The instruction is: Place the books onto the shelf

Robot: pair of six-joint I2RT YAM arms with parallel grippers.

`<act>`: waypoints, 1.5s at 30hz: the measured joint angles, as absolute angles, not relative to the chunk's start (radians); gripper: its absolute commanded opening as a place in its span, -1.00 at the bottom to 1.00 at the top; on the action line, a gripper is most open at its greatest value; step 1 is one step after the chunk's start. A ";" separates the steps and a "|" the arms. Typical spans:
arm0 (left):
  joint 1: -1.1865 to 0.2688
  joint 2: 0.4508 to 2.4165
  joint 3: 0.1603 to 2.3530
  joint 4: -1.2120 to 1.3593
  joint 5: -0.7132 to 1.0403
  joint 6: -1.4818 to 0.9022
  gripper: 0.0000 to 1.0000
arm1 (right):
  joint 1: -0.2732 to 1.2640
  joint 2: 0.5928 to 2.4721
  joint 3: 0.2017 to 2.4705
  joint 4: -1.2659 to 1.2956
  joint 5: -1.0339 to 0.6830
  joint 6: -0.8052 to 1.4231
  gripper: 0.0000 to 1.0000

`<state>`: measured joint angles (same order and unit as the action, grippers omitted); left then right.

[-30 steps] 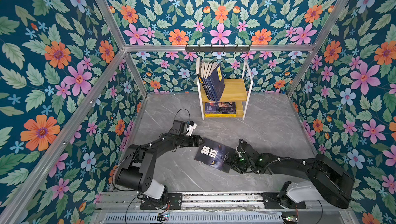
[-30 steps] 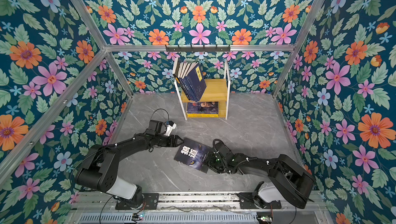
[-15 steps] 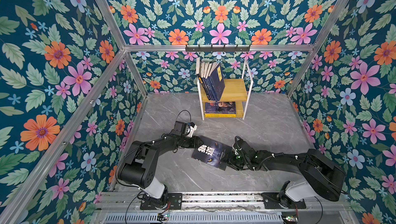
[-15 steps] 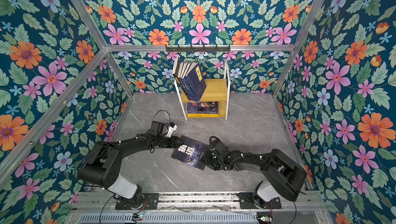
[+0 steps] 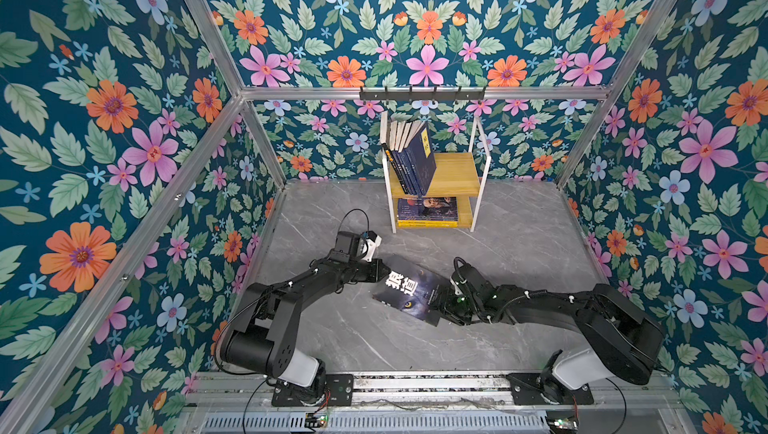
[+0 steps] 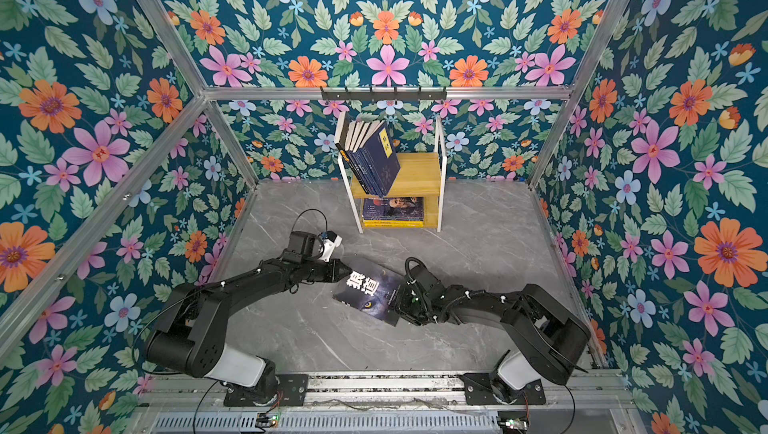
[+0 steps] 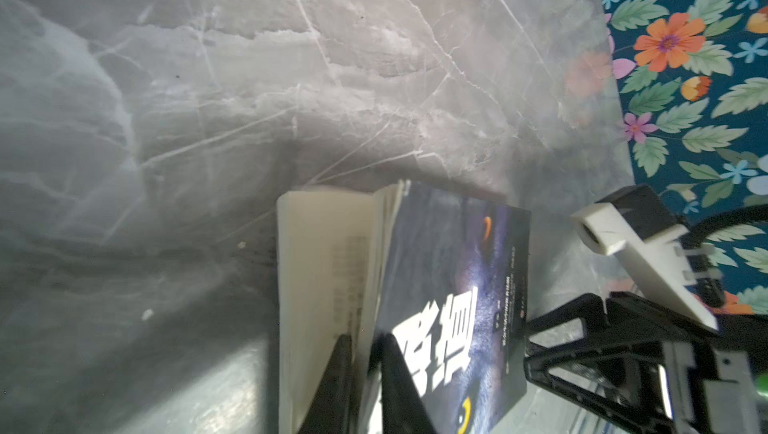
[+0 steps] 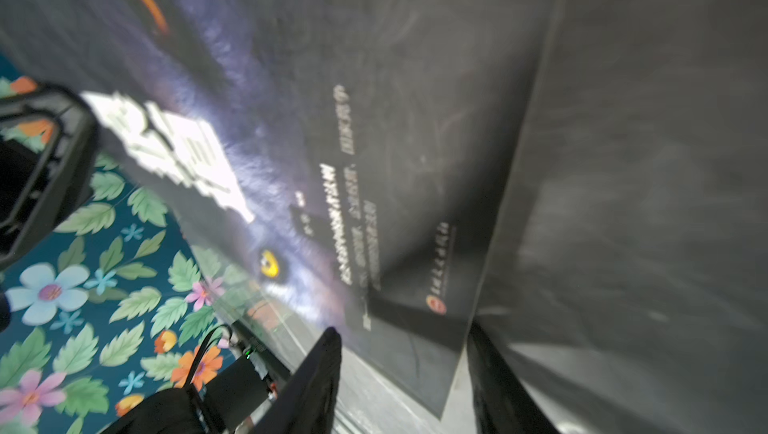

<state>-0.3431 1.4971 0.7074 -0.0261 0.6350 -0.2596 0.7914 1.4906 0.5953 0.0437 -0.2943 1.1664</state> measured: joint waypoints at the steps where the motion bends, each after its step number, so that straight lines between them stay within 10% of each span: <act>1: -0.345 1.496 0.707 -0.027 0.640 -0.260 -1.00 | 0.790 1.484 0.595 0.030 -0.285 1.164 0.01; 28: -0.338 1.486 0.745 -0.075 0.662 -0.266 -1.00 | 0.903 0.991 0.641 -0.430 0.168 0.759 0.42; 45: -0.308 1.472 0.759 -0.086 0.683 -0.267 -1.00 | 0.968 1.047 0.667 -0.286 0.351 0.352 0.47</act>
